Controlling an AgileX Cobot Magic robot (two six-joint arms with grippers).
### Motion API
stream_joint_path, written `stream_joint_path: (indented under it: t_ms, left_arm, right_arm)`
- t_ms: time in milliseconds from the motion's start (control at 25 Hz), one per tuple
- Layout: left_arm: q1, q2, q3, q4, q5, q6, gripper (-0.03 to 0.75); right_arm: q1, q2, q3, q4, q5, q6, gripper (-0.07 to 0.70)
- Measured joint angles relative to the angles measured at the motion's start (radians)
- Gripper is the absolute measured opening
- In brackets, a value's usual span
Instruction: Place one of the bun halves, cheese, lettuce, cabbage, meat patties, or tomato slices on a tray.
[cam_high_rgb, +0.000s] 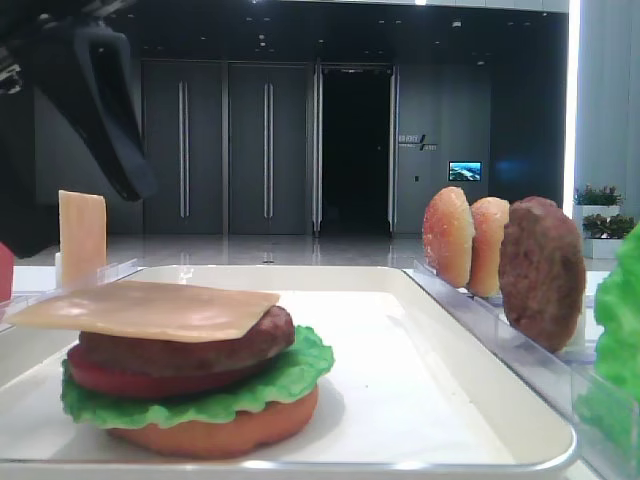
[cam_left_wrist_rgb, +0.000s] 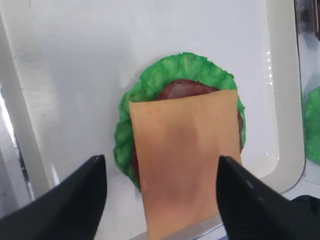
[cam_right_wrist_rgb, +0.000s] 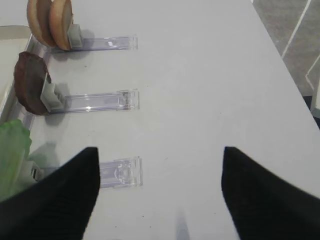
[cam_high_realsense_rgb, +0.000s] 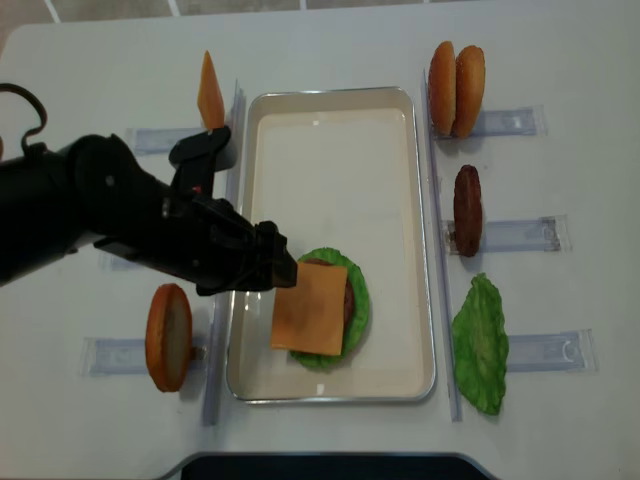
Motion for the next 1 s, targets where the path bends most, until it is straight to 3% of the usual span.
stream_joint_path:
  t_ms: [240,480,1000]
  left_arm:
    - [0.015,-0.003,-0.052,0.106,0.049,-0.075,0.521]
    - [0.082,-0.082,-0.089,0.172,0.09,-0.088,0.521]
    - [0.259,-0.273,-0.107,0.492,0.303,-0.214,0.521]
  right_arm:
    - [0.0,0.0,0.0,0.0,0.0,0.0,0.515]
    - [0.0,0.0,0.0,0.0,0.0,0.0,0.515]
    - [0.0,0.0,0.0,0.0,0.0,0.0,0.515]
